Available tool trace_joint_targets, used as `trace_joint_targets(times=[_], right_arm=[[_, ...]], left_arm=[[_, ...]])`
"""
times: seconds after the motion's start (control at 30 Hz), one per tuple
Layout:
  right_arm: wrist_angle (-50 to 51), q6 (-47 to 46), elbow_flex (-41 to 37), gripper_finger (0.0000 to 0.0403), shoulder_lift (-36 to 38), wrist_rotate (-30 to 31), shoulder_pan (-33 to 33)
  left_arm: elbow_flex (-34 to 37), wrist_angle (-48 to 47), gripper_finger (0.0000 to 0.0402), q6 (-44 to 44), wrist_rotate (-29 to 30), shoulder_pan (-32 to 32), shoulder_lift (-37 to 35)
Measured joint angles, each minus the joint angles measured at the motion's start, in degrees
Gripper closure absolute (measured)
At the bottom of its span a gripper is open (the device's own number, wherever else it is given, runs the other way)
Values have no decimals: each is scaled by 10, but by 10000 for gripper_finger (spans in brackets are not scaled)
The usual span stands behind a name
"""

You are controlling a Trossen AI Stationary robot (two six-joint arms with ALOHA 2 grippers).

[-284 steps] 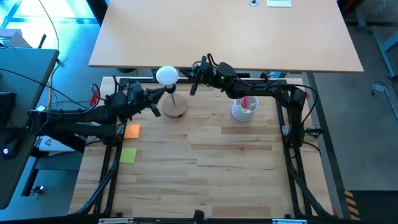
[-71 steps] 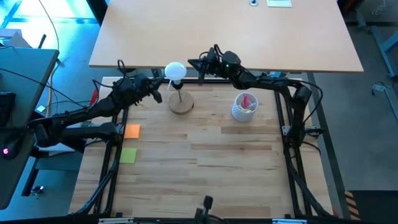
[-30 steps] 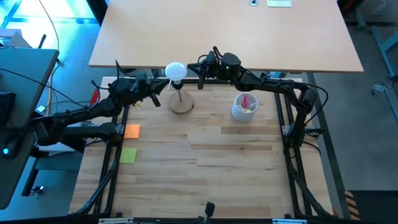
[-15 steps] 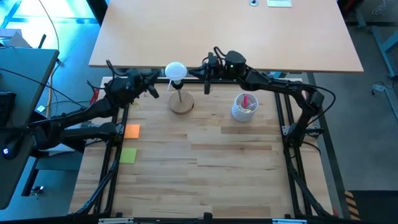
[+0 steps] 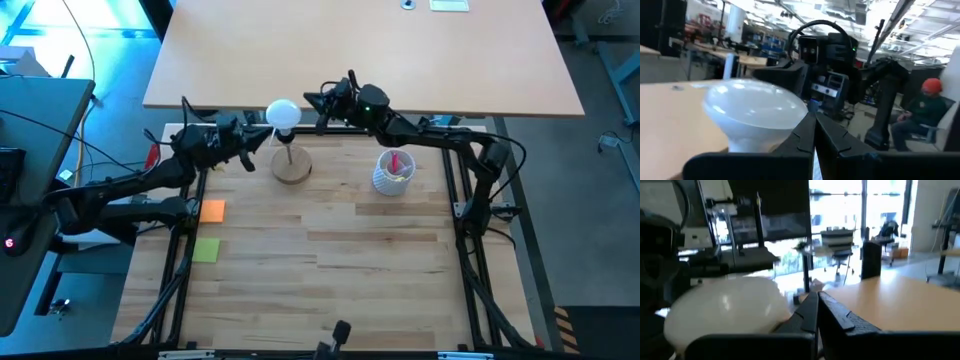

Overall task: Screw lightbulb
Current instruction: Remove the lightbulb from the lamp

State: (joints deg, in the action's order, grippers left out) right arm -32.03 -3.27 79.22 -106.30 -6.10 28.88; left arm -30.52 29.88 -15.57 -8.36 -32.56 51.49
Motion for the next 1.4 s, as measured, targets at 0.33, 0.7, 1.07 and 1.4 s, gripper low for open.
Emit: trace_joint_targets(times=[0.33, 0.7, 1.07, 1.4], right_arm=[[113, 14, 0, 403, 57, -139, -8], [72, 7, 1, 403, 18, -9, -28], [83, 60, 1, 403, 30, 36, -23], [136, 33, 1, 403, 45, -37, -40]], left_arm=[[0, -60, 402, 76, 145, -44, -41], [0, 39, 402, 5, 2, -59, 37], [0, -11, 402, 27, 81, -6, -16], [0, 42, 401, 54, 102, -31, 28]])
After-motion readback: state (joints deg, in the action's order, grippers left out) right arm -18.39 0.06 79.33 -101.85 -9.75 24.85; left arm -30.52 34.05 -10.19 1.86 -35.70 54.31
